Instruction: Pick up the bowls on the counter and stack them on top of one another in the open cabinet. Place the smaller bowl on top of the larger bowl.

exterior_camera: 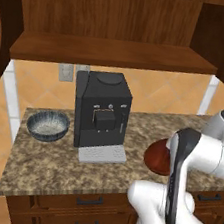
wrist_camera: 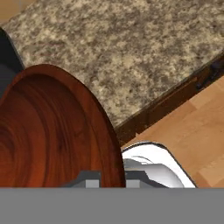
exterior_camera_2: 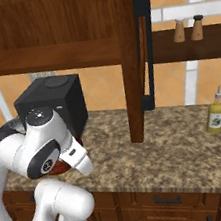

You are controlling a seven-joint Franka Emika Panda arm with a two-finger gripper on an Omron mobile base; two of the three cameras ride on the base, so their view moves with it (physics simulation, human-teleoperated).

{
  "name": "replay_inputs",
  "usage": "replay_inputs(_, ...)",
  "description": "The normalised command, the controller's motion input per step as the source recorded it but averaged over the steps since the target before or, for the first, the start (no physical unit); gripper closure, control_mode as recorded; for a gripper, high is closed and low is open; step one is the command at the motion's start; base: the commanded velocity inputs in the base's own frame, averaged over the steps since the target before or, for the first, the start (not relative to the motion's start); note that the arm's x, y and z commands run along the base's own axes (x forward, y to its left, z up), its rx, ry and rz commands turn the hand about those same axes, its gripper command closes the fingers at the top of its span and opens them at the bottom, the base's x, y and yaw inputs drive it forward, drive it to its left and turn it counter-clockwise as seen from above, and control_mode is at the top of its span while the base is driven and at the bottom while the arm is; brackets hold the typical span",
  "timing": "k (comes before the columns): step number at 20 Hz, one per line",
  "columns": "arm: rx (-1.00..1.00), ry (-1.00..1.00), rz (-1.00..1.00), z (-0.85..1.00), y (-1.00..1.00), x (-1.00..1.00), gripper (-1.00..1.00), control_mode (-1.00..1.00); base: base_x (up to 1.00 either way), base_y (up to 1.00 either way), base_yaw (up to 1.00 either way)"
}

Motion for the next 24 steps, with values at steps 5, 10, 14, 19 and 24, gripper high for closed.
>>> replay_inputs(5,-0.10,-0.23,0.16,0.14,1.00,-0.49,1.00,-1.00,0.00,0.00,0.00)
replay_inputs(10,-0.01,-0.39,0.06,0.01,1.00,-0.07,1.00,-1.00,0.00,0.00,0.00)
replay_inputs(14,0.00,-0.56,0.00,0.00,1.00,-0.01,1.00,-1.00,0.00,0.00,0.00)
replay_inputs(19,0.03,-0.35,0.00,0.00,1.00,-0.38,1.00,-1.00,0.00,0.00,0.00)
replay_inputs(24,0.18,-0.36,-0.23,-0.05,1.00,0.00,1.00,-1.00,0.00,0.00,0.00)
